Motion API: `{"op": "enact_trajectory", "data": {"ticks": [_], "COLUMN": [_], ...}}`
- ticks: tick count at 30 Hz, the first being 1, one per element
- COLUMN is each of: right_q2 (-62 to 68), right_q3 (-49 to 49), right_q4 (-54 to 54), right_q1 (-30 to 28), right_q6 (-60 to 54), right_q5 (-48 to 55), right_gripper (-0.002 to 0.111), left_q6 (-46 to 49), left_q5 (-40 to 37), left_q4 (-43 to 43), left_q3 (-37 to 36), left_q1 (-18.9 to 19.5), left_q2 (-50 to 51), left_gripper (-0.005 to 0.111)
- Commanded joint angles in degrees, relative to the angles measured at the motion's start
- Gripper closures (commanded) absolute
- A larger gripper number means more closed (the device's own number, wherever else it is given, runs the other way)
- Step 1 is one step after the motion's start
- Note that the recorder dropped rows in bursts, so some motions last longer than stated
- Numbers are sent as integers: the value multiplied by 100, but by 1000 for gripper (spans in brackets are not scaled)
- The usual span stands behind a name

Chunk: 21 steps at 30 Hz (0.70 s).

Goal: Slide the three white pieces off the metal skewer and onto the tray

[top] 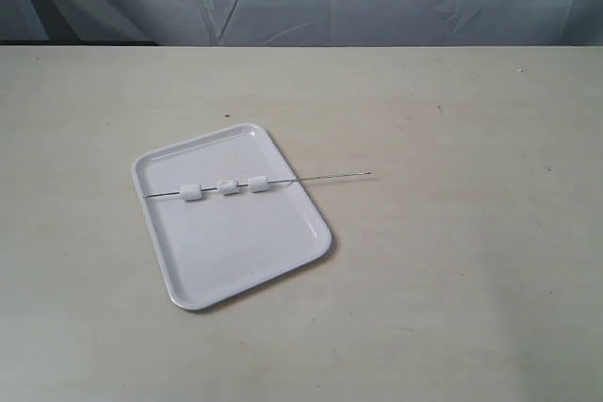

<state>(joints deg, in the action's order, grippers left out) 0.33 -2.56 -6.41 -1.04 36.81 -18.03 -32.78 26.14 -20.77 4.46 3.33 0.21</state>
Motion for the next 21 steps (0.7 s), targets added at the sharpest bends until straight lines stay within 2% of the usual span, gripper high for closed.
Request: {"op": "enact_trajectory", "data": {"ticks": [1, 5, 8, 14, 19, 21], "right_q2": [490, 1233, 1909, 3144, 3919, 4155], "right_q3": [-217, -392, -590, -1052, -1097, -1097], "right_q4": [-1077, -2181, -3210, -5874, -6270, -6270], "right_q1": [-17, -17, -17, -17, -17, -17], "right_q6": [1146, 1706, 2104, 3229, 3361, 3361], "right_q5": [-460, -1090, -1551, -2285, -2489, -2499], "right_gripper": [108, 108, 108, 108, 108, 108], "left_q6": [-647, -647, -991, -2284, -3194, -3328], "left_q5": [239, 239, 263, 275, 297, 371], "left_q4": [-1505, -1551, -1870, -3691, -4680, -4802], "left_q3": [481, 696, 850, 1081, 1081, 1081], "left_q1": [-8, -8, -8, -162, -235, -235], "left_q2": [368, 882, 1313, 1858, 2263, 2432], "left_gripper": [107, 107, 107, 107, 107, 107]}}
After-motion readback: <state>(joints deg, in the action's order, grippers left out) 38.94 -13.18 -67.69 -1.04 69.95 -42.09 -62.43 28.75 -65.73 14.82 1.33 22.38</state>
